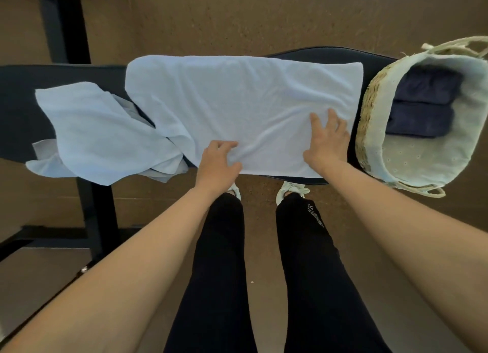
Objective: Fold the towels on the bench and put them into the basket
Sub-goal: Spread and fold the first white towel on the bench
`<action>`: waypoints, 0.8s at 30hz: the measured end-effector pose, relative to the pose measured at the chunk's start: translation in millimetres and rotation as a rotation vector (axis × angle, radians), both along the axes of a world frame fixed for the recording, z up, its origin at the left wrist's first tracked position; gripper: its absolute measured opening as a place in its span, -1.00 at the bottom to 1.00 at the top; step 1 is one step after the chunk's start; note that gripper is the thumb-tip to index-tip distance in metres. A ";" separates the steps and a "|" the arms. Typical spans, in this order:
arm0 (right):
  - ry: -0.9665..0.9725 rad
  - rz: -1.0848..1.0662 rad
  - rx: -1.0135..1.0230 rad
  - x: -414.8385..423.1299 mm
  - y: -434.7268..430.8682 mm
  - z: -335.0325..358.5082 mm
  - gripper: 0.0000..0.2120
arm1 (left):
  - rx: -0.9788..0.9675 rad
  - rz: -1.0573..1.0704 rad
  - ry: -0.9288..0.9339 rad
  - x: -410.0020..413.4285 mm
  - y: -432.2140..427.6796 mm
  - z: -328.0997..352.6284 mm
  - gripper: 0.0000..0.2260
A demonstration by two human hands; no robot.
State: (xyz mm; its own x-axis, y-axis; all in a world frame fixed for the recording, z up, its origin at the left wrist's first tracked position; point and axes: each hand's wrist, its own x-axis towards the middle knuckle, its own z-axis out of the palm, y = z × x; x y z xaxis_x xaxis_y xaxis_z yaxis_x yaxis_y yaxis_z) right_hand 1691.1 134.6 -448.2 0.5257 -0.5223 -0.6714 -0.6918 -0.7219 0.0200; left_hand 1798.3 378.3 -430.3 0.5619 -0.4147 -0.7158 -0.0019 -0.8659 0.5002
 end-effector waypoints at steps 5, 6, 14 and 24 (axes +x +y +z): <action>-0.254 0.147 0.203 21.3 83.8 3.3 -0.36 | 0.130 0.364 -0.430 41.0 48.2 14.0 -0.65; -0.259 0.173 0.236 25.8 99.9 2.5 -0.38 | 0.152 0.430 -0.461 50.2 55.2 14.9 -0.63; -0.091 0.312 0.243 31.8 148.8 -9.3 -0.26 | 0.179 0.499 -0.154 110.9 70.4 -10.7 -0.54; -0.043 0.108 0.256 64.8 154.5 5.0 -0.49 | 0.197 0.582 -0.268 113.6 91.4 10.1 -0.82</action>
State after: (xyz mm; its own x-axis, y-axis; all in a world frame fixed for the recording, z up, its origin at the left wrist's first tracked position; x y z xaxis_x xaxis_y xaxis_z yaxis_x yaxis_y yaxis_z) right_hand 1755.9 289.2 -443.2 0.6000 -0.2779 -0.7502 -0.6068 -0.7692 -0.2004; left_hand 1911.9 469.7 -420.3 0.8234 0.1336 -0.5515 0.3905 -0.8385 0.3799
